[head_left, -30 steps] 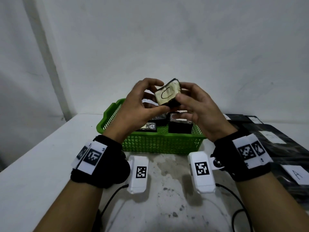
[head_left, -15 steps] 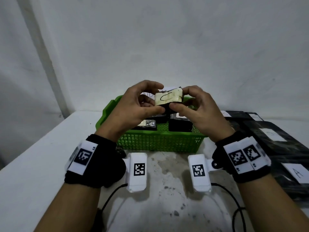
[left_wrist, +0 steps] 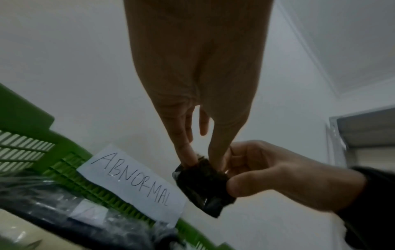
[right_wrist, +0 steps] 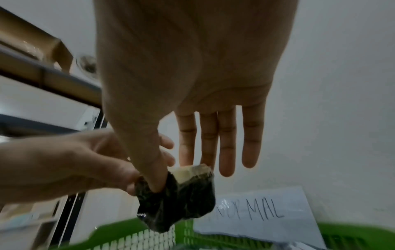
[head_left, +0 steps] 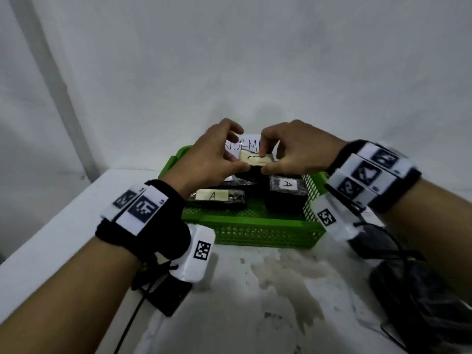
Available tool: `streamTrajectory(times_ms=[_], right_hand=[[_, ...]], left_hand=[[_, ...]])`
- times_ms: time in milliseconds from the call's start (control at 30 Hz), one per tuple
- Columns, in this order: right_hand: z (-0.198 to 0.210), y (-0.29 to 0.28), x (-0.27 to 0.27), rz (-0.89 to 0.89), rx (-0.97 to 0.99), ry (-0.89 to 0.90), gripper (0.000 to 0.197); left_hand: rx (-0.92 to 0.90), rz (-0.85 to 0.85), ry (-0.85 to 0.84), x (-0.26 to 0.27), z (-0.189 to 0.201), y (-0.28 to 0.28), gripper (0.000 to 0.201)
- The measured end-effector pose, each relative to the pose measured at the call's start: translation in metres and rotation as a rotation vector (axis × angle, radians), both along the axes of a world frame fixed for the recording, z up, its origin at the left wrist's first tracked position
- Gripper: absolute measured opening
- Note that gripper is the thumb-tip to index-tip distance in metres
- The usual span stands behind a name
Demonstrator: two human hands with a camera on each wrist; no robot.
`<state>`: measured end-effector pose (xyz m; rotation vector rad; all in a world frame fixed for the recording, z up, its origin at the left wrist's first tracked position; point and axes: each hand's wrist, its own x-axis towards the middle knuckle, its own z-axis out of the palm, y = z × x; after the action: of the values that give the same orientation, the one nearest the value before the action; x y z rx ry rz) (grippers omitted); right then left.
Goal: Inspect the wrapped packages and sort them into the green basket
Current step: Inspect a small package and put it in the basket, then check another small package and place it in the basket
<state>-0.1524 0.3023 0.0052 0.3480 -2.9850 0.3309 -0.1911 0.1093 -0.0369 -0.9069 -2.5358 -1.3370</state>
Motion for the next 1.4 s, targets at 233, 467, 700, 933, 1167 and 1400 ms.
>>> streamTrajectory(times_ms=[233,467,700,933,1167,1400], right_hand=[[-0.022,-0.005,-0.072,0.074,0.356,-0.305,0.013],[-0.052,-0.005,-0.092,0.072,0.431,-0.359,0.017],[-0.067,-0.009,-0.09,0.088,0.586,-0.317,0.026],[-0.022,-0.016,-0.076,0.068,0.448,-0.18,0.034],[0.029,-0.068,0.003,0.239,0.077,0.039,0.024],[-0.048,-0.13,0.064,0.358,0.165,-0.09,0.028]], left_hand=[[-0.872,-0.084,-0.068,-0.03,-0.005,-0.004,0.037],[-1.15,-0.22,-0.443,-0.037,-0.01,0.014,0.049],[-1.285,-0.201,-0.327,-0.029,-0.013,0.019,0.054],[-0.962,-0.146,-0.176,-0.03,0.006,-0.005,0.044],[-0.367,0.03,-0.035,0.008,0.032,-0.07,0.023],[-0.358,0.319,-0.079,0.066,-0.009,-0.135,0.015]])
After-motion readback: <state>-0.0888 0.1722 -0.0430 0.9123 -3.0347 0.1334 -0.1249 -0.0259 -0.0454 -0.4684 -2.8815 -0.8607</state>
